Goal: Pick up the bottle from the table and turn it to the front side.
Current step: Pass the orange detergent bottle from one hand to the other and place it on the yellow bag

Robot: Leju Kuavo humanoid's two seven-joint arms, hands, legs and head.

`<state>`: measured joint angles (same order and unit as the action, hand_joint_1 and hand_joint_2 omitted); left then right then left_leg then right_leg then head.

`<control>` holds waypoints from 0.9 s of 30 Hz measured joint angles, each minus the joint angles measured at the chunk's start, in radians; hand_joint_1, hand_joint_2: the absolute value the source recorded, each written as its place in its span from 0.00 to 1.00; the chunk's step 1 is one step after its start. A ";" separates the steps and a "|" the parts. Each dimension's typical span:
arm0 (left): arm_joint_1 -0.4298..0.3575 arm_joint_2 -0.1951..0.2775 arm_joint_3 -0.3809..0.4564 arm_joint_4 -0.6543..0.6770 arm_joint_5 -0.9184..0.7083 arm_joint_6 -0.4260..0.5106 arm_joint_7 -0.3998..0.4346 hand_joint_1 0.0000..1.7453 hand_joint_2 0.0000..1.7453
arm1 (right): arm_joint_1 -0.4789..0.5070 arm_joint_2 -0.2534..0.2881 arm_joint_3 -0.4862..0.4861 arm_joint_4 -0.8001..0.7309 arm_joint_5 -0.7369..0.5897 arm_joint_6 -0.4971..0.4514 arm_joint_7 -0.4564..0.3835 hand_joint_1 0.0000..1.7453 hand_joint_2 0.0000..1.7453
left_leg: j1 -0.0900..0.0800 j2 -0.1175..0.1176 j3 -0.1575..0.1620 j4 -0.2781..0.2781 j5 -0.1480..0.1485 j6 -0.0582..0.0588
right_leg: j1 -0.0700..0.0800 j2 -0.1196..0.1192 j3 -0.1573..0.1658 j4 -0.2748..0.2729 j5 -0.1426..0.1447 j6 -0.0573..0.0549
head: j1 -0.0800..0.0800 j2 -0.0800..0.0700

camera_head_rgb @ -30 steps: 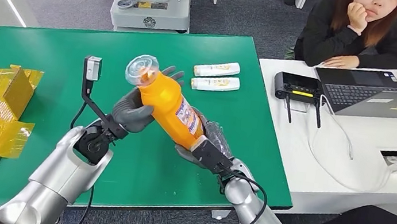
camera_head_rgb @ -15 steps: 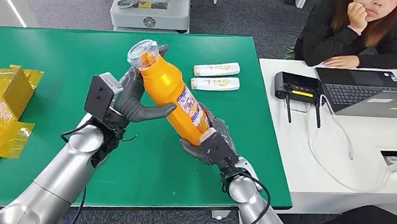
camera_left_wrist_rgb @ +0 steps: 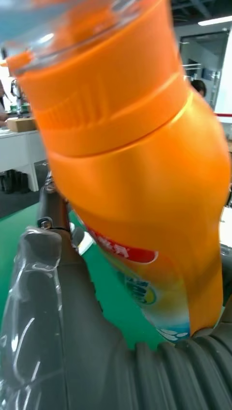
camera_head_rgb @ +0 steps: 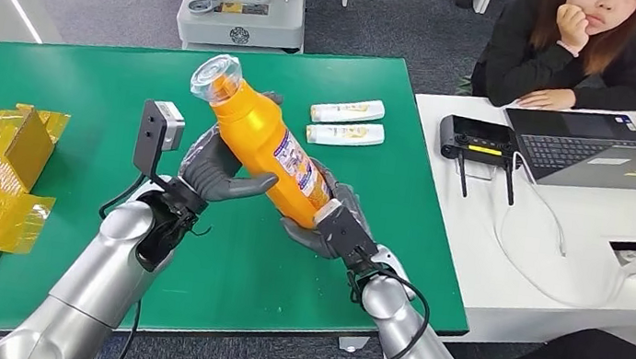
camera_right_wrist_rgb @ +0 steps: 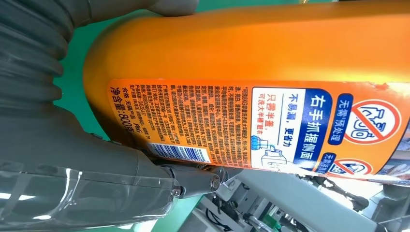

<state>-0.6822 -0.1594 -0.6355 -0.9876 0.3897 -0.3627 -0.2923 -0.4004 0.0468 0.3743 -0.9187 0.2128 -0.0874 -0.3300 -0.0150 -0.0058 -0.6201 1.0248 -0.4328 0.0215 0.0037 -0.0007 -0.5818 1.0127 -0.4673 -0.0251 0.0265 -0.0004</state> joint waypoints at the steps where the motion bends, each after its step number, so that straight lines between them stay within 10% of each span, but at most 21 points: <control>1: 0.000 0.000 0.002 0.005 0.046 -0.036 0.029 0.00 1.00 | -0.002 0.001 0.000 0.002 0.003 0.001 -0.002 1.00 1.00 | 0.000 0.000 0.000 0.000 0.000 0.000 | 0.000 0.000 0.000 0.000 0.000 0.000 | 0.000 0.000; 10: -0.006 -0.007 0.003 0.078 0.435 -0.217 0.206 0.00 1.00 | -0.007 0.004 0.001 0.015 0.007 -0.022 -0.017 1.00 1.00 | 0.000 0.000 0.000 0.000 0.000 0.000 | 0.000 0.000 0.000 0.000 0.000 0.000 | 0.000 0.000; 14: -0.014 -0.016 -0.004 0.092 0.408 -0.178 0.170 1.00 1.00 | -0.006 0.004 0.000 0.016 0.008 -0.039 -0.011 1.00 1.00 | 0.000 0.000 0.000 0.000 0.000 0.000 | 0.000 0.000 0.000 0.000 0.000 0.000 | 0.000 0.000; 25: -0.013 -0.035 -0.008 0.080 0.199 -0.036 0.026 1.00 1.00 | 0.025 0.004 -0.017 -0.010 0.013 -0.050 0.002 1.00 1.00 | 0.000 0.001 0.000 0.000 0.000 0.000 | 0.000 0.001 -0.001 0.000 0.000 0.000 | 0.000 0.000; 27: -0.013 -0.037 -0.008 0.080 0.198 -0.034 0.026 0.81 1.00 | 0.027 0.004 -0.018 -0.013 0.013 -0.050 0.002 1.00 1.00 | 0.000 0.001 0.000 0.000 0.000 0.000 | 0.000 0.001 -0.001 0.000 0.000 0.000 | 0.000 0.000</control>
<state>-0.6955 -0.1965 -0.6432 -0.9077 0.5880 -0.3971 -0.2665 -0.3732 0.0504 0.3568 -0.9318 0.2258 -0.1373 -0.3277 -0.0149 -0.0049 -0.6200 1.0249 -0.4328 0.0215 0.0037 0.0003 -0.5825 1.0127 -0.4673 -0.0251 0.0265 -0.0004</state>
